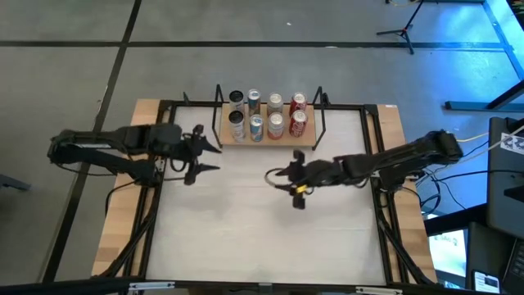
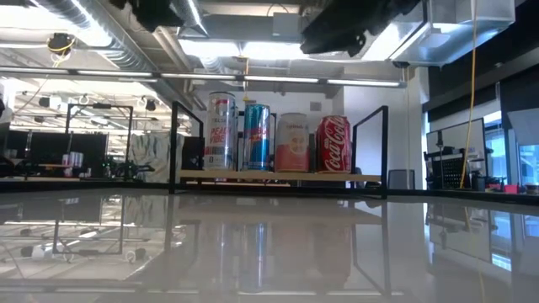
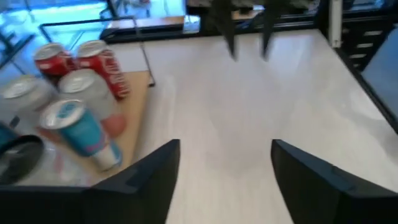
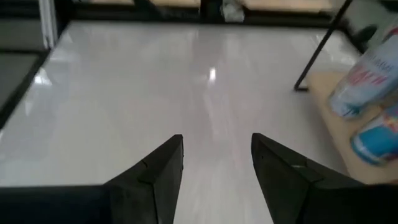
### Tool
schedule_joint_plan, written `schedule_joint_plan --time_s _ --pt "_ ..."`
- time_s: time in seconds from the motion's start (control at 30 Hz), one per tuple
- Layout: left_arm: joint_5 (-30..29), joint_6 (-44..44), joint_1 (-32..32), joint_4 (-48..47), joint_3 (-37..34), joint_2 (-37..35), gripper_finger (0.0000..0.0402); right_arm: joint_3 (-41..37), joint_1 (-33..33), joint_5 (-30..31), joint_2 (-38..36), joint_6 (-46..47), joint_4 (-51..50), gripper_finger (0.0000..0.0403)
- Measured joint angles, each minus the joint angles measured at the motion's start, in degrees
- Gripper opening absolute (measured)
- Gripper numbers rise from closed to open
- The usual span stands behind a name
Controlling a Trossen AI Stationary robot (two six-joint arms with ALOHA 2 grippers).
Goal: Place canned beverage on shelf
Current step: Return to Home Position
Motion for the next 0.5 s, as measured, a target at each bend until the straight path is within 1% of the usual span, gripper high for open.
schedule_joint_plan --time_s 0.13,0.2,0.27,0.37,0.43,0.5 --pt "-0.02 -1.30 -1.79 9.04 -8.63 -4.72 0.0197 -7.05 -3.48 -4.12 -6.50 -0.44 4.74 0.0191" --pt "0.90 -1.73 -1.99 11.65 -12.07 -6.90 0.0174 -10.79 -4.93 -5.32 -9.89 -0.46 7.75 0.0191" --pt "1.74 -1.87 -1.99 15.45 -15.11 -8.61 0.0152 -14.38 -6.08 -5.46 -13.05 -0.45 10.44 0.0191" --pt "2.24 -2.24 -1.96 20.01 -19.86 -10.68 0.0124 -19.53 -6.09 -5.78 -17.15 -0.28 14.88 0.0191" --pt "2.32 -2.66 -1.95 23.17 -23.34 -12.04 0.0109 -21.91 -5.85 -5.17 -18.66 0.37 18.05 0.0191" --pt "2.98 -2.79 -1.94 26.93 -26.75 -12.78 0.0096 -23.52 -5.90 -3.98 -19.85 3.04 18.18 0.0191"
